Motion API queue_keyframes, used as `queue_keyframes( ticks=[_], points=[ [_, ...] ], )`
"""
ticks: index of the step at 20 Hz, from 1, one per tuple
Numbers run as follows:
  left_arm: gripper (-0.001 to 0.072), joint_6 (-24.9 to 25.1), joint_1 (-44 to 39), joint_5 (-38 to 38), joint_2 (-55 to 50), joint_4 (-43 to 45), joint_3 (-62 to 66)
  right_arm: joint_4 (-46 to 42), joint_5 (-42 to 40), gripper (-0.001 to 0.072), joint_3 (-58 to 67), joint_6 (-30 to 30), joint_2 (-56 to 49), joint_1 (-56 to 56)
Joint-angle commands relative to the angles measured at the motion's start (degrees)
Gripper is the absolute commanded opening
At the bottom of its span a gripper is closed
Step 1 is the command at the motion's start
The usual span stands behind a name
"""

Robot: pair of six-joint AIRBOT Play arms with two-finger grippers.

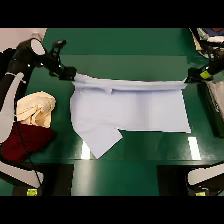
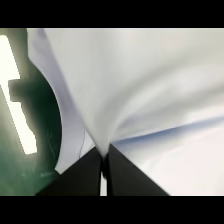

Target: Fold the shirts.

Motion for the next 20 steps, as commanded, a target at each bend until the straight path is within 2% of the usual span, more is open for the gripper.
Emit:
queue_keyframes(
  ticks=[1, 3, 4, 5, 6, 10, 13, 17, 20],
  points=[
    [0.0022, 0.11, 0.0, -1.14, 0.07, -0.94, -5.35, 0.07, -4.28, 0.0014, -8.63, -0.24, 3.45, 0.26],
    [0.0024, -1.09, 0.0, -0.96, 0.07, -1.14, -7.15, 0.15, -5.68, 0.0017, -11.52, -0.24, 4.68, 0.26],
    [0.0176, -1.44, 0.0, -0.98, 0.07, -1.11, -7.39, 0.24, -5.73, 0.0043, -12.37, -0.22, 5.09, 0.26],
    [0.045, -1.46, 0.02, -1.2, 0.28, -1.11, -7.34, 0.5, -5.18, 0.0237, -12.55, -0.22, 5.27, 0.26],
    [0.0466, -1.42, 0.11, -1.92, 0.9, -1.07, -7.17, 0.59, -4.0, 0.0361, -12.44, -0.22, 5.51, 0.04],
    [0.0466, -1.4, 0.11, -3.91, 9.55, 1.07, -10.78, 0.66, -1.2, 0.0363, -16.26, -0.39, 11.45, -2.29],
    [0.0466, -3.76, 0.11, -3.67, 20.28, -0.15, -24.39, 0.63, -2.86, 0.0362, -24.87, -0.39, 19.8, -4.68],
    [0.0466, -5.75, 0.11, 1.05, 34.86, -8.7, -48.26, 0.68, -8.26, 0.0362, -33.4, -0.37, 28.24, -6.62],
    [0.0466, -5.88, 0.11, 4.28, 40.5, -16.48, -60.57, 0.7, -9.16, 0.0362, -36.0, -0.37, 31.39, -6.62]
  ],
)
